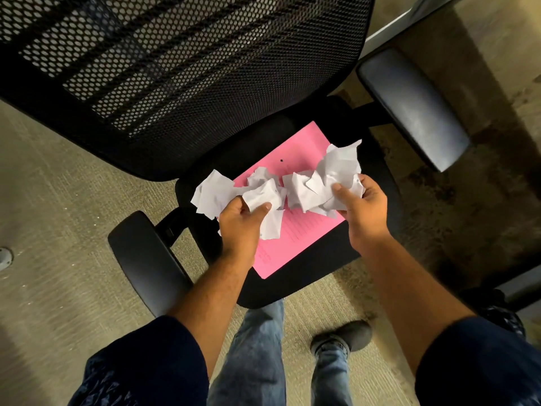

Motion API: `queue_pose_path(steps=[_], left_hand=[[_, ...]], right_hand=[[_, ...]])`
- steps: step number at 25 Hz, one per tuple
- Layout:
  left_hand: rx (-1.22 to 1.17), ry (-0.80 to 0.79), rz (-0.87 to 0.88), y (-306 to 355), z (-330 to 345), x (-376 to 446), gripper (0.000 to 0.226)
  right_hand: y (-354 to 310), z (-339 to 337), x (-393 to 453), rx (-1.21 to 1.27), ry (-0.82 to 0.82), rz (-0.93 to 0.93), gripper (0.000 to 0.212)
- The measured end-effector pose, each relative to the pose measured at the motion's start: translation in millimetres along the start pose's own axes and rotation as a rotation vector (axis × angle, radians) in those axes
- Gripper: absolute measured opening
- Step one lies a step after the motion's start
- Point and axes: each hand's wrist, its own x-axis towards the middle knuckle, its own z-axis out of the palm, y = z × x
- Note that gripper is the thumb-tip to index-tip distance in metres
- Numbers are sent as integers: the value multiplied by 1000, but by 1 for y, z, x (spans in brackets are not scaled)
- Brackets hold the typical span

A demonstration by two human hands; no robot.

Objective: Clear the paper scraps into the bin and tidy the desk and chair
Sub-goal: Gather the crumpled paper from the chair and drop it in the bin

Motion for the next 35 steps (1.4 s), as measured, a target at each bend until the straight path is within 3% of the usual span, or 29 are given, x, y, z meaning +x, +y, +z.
queue_pose_path(steps=[10,13,16,20,24,28,35], left_hand=[[150,-48,227,-3,-19,-25,16],[258,18,222,-14,-27,-28,41],[310,-3,153,-23,-28,-32,37],[445,-29,102,-24,-17,-33,72],[590,-34,173,-26,-5,-27,94],[695,-23,172,-22,9,-14,79],[640,58,138,-28,4,-9,25]], right_hand=[[13,-16,-21,33,17,-3,22],[19,-20,-24,34,35,12,21],[22,-22,-26,35,47,29,22],[24,-24,-29,25,46,39,21],[26,-30,-30,37,28,46,21],[32,-36,-33,35,48,74,22],[40,-51,-43,63,65,100,22]])
